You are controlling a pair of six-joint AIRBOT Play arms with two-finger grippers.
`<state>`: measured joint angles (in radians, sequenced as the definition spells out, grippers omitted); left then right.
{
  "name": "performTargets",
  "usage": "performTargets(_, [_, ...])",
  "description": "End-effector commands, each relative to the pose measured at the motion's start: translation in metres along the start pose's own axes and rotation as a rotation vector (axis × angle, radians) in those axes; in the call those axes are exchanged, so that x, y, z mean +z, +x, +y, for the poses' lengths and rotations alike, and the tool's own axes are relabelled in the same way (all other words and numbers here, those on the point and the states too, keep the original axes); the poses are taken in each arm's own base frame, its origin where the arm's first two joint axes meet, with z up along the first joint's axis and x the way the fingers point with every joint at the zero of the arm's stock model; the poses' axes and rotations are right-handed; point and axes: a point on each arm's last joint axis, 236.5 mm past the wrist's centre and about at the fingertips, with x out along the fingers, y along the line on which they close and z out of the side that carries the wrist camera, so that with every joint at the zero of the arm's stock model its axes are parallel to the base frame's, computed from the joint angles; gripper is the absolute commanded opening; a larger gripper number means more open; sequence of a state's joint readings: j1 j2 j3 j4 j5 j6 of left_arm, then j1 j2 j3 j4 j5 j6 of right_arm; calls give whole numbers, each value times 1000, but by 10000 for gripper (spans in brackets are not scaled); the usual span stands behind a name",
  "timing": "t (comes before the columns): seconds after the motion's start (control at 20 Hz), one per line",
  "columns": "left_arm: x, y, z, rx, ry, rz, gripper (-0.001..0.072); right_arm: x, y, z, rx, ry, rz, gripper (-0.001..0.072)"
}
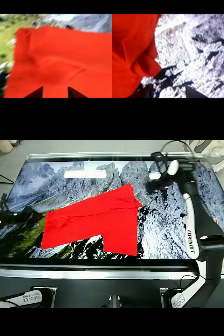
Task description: Fold the shirts.
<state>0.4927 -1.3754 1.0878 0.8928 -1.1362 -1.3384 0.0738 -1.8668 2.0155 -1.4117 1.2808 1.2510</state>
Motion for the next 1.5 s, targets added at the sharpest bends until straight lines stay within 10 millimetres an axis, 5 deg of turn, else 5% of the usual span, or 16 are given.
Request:
performTargets(0.0, [-63,-38,77,214,-44,275,533,-56,-19,-2,223,-2,159,430])
performTargets(0.25, [-111,-6,109,216,-125,349,548,-82,-8,0,279,-39,231,430])
performTargets(0.6, [-114,29,104,242,-75,337,540,-79,-3,-2,270,-68,208,429])
performTargets(0.75, [-104,41,89,216,-77,291,371,-79,-3,-2,271,-71,207,429])
performTargets(0.9, [-103,45,76,184,-75,285,23,-93,2,5,307,-63,250,433])
performTargets(1.1, [-96,39,69,172,-27,254,23,-131,31,64,568,26,294,442])
performTargets(1.45, [-82,17,50,157,57,169,23,-153,76,102,646,176,264,430])
